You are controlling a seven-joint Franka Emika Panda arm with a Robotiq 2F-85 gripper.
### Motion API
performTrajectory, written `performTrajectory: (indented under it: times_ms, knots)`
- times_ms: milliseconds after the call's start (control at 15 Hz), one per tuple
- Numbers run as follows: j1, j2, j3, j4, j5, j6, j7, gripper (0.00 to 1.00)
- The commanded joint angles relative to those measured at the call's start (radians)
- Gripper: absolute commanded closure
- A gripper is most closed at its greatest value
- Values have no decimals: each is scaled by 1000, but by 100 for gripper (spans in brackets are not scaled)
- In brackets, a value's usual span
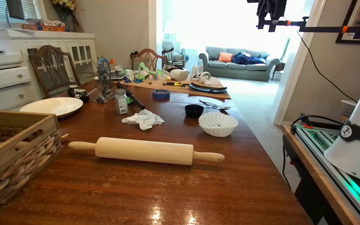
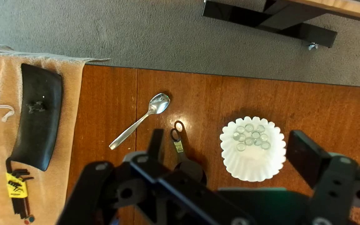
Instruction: Move the white bowl to the right.
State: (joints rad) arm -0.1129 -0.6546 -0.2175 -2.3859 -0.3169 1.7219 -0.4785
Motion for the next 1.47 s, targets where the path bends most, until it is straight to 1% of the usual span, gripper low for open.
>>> performTrajectory:
  times_ms: [0, 67, 200, 267, 333, 533, 733, 867, 1067, 1200, 1267, 1400]
  knots:
    - [14, -1, -10, 3, -6, -5, 6, 0]
    - [20, 30, -26, 11, -8, 9, -23, 0]
    - [64, 77, -75, 18, 6, 72, -156, 0]
    - [81, 124, -90, 31, 12, 108, -206, 0]
    - [92, 155, -102, 41, 27, 130, -259, 0]
    - [124, 263, -118, 55, 75, 255, -412, 0]
    - [141, 360, -105, 77, 154, 328, -572, 0]
    - [145, 429, -86, 96, 207, 338, -678, 0]
    - [135, 529, -61, 133, 307, 307, -831, 0]
    - [115, 586, -39, 145, 343, 307, -899, 0]
    - [102, 612, -25, 145, 333, 331, -889, 0]
    - [85, 664, -2, 154, 345, 322, -921, 0]
